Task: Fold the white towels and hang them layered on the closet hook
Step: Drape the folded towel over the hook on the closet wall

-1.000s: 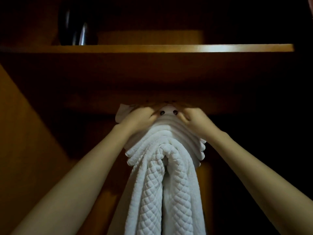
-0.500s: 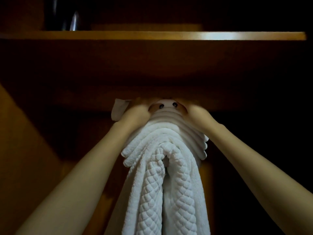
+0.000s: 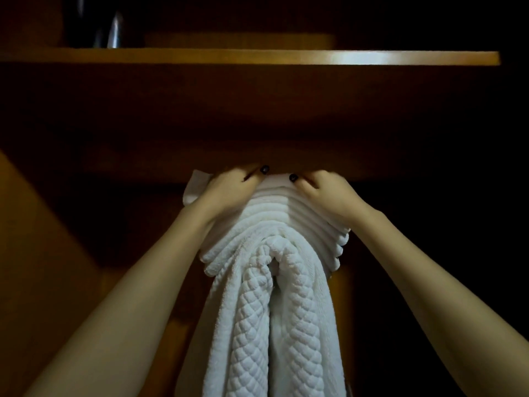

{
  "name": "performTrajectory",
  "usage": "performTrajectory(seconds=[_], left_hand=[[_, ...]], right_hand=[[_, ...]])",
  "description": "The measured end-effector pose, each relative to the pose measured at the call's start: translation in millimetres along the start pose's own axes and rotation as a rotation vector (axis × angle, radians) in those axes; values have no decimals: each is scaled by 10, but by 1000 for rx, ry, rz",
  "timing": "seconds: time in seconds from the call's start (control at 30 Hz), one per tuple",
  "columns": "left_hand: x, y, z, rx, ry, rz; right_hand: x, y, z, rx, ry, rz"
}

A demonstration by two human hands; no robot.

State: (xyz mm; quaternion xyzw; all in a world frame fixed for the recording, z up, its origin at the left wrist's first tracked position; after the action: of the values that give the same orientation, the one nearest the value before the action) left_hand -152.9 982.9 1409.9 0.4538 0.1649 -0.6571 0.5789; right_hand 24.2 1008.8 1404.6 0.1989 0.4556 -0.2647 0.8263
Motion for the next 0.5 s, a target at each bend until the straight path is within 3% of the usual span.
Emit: performTrajectory(seconds=[0.17,0.33,0.5], left_hand=[[-1,-89,-105,-92,-104,76],[89,68,-161,-287,-26,-69],[11,-101,-116,-253,-135,65]], right_hand=[[-75,56,-130,42,-178,-56],[-105,77,-126,32,-181,-77],[-119,107,-213,-9,-231,-130]])
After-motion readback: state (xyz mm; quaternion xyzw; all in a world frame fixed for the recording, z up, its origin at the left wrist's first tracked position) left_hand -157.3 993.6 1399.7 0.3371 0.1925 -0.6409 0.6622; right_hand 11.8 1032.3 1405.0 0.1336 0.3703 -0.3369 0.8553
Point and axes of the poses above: each hand's wrist, its own x-axis away from the middle knuckle, its own z-axis out of the back of the hand, y = z × x, the point moved 7 cm from there along -x, towards the middle knuckle, and after that the axes turned 7 degrees about z, right-handed, at the moved point
